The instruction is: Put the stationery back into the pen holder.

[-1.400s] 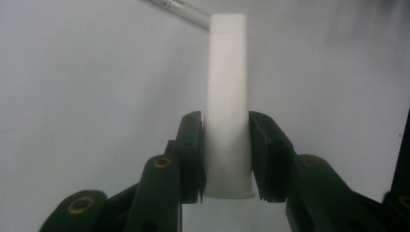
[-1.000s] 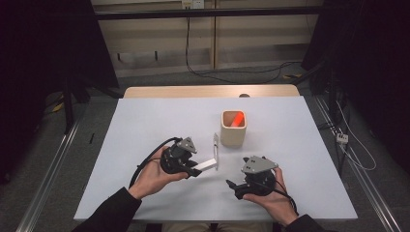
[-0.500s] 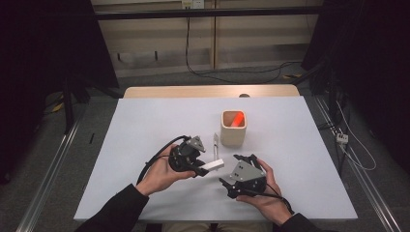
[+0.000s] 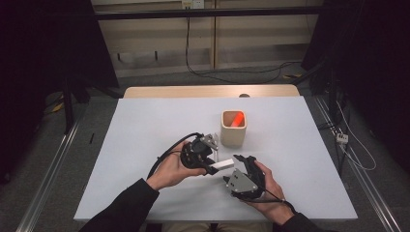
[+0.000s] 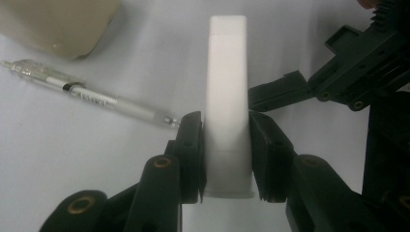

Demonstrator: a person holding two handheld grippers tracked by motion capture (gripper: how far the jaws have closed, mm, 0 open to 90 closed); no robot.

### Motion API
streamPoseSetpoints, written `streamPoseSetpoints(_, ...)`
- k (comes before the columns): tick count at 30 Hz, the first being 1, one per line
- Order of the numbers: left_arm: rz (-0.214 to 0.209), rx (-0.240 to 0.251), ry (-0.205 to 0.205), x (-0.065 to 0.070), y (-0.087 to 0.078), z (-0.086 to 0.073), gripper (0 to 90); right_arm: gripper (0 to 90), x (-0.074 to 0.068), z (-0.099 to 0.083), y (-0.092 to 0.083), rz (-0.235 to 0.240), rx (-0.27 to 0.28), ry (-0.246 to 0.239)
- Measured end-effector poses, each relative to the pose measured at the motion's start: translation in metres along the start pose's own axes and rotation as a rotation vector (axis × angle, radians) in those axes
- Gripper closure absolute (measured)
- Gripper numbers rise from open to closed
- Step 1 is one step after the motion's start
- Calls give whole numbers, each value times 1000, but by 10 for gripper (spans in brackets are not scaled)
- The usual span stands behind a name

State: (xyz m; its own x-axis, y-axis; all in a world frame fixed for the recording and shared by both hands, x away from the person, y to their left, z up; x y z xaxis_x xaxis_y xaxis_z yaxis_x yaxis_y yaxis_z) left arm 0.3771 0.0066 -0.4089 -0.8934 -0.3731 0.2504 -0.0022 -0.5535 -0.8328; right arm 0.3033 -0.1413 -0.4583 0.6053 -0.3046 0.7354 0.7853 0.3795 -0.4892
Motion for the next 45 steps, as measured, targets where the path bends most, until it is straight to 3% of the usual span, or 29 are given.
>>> streamPoseSetpoints(14, -19, -27, 18, 7, 10, 14, 675, 452, -5, 0, -2, -104, -25, -242)
streamPoseSetpoints(19, -24, -32, 20, 8, 12, 16, 675, 540, -8, 1, -2, -116, -24, -289)
streamPoseSetpoints(25, -32, -30, 9, 8, 16, 18, 674, 664, -9, 1, -1, -105, -18, -311)
streamPoseSetpoints(29, -36, -9, 3, 8, 16, 20, 672, 697, -10, -2, -1, -88, -25, -307)
streamPoseSetpoints(34, -22, 21, 28, 7, 17, 19, 658, 709, -8, -4, -1, -64, -29, -289)
streamPoseSetpoints(36, -16, 39, 25, 6, 17, 17, 607, 712, -7, -5, 0, -60, -35, -273)
streamPoseSetpoints(41, 24, 88, 19, -2, 12, 10, 449, 715, -2, -9, -1, -25, -18, -174)
streamPoseSetpoints(43, 39, 113, 26, -6, 9, 5, 352, 716, 0, -10, -1, -11, -10, -90)
streamPoseSetpoints(45, 46, 138, 10, -10, 6, 1, 299, 716, 3, -12, -1, 7, -2, -42)
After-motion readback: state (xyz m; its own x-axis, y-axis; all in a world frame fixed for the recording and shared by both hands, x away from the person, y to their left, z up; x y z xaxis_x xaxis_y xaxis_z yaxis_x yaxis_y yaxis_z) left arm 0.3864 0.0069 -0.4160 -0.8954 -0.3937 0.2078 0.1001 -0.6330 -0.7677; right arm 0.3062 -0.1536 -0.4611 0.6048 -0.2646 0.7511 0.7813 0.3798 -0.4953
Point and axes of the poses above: each handheld gripper's, and its own axes: y roughly forward along the jaws, z roughly out of its top, x roughly to its right, the point moved 3 cm from there along y, roughly forward along the jaws, and after that the axes turned 12 degrees about -y, right-handed, at the moved point
